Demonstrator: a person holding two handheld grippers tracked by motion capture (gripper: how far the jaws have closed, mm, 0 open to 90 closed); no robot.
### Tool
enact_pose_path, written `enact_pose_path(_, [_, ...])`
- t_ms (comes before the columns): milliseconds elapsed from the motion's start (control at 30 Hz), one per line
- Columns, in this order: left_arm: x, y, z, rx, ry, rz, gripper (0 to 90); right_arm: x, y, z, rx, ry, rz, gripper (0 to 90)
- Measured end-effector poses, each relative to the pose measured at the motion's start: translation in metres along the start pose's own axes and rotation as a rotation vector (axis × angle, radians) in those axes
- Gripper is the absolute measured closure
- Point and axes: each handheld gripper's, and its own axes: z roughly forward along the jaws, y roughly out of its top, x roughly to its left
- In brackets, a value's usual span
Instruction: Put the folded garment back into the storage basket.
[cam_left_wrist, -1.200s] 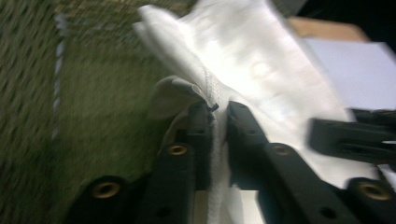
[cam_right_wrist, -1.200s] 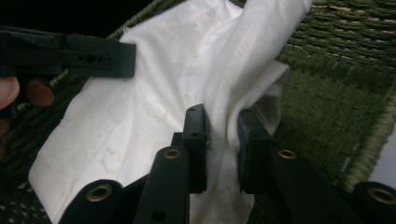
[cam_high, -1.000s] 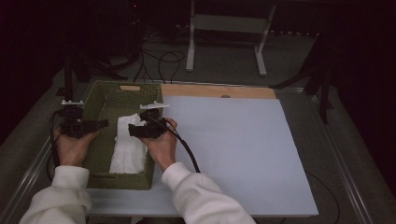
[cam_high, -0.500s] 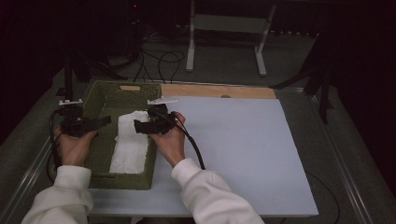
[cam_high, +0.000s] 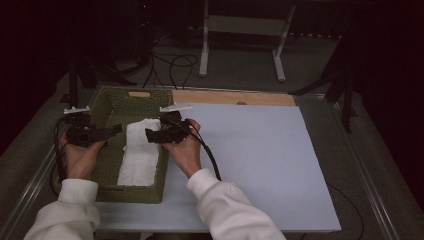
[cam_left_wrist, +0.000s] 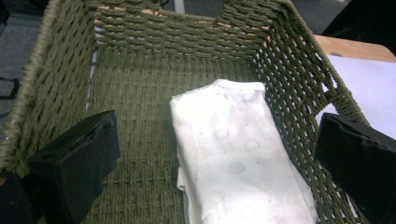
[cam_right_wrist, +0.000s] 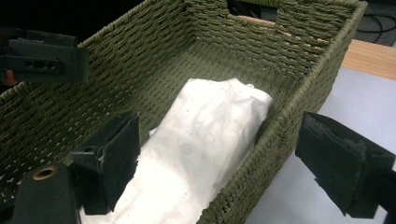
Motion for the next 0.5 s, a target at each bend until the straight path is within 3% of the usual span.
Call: enact_pose_path(500, [-0.015,-0.003,-0.009,-0.023,-0.021,0.081,0.1,-0.012,-0.002,-0.004,0.031,0.023,-0.035,14.4])
